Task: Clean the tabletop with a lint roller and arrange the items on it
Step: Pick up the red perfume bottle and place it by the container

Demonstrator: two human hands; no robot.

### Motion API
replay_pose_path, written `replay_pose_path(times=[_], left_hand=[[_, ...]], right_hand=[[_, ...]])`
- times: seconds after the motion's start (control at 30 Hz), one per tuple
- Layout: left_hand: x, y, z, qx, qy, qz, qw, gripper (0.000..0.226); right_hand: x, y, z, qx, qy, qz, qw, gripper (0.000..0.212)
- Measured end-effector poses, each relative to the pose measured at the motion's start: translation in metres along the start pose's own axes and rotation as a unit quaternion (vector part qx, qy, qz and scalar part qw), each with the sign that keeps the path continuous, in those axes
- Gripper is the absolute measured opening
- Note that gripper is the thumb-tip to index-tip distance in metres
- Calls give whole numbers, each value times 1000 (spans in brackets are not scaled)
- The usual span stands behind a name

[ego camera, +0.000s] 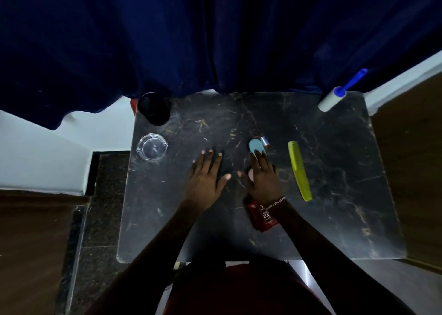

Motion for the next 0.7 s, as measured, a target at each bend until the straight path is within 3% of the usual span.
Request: replay_pose_path(times=[0.2,0.4,0.5,0.63,0.7], left_hand=[[12,-44,24,-6,-1,1,1000,75],[15,-69,43,-41,-23,-71,996,68],[26,-73,50,-88,-7,-173,981,50],[39,-72,59,-169,2,-250,954,34],[45,-71,63,-201,2,-275,940,30]], right_hand=[[-11,-52,2,27,22,4,999,72],[-20,-78,10,12,12,11,1000,57],[-17,-88,13,8,23,62,998,45],[-12,-99,19,63,23,168,983,26],[-5,-103,26,102,44,204,973,27]])
Point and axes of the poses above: each hand's wrist, its own z-axis towards the middle knuckle, its own x-axis out of the palm, y = z × x, the point moved 9 cm from there along z, towards the middle knuckle, and after that the axes turned 1 degree about -y, right-handed, at the moved point
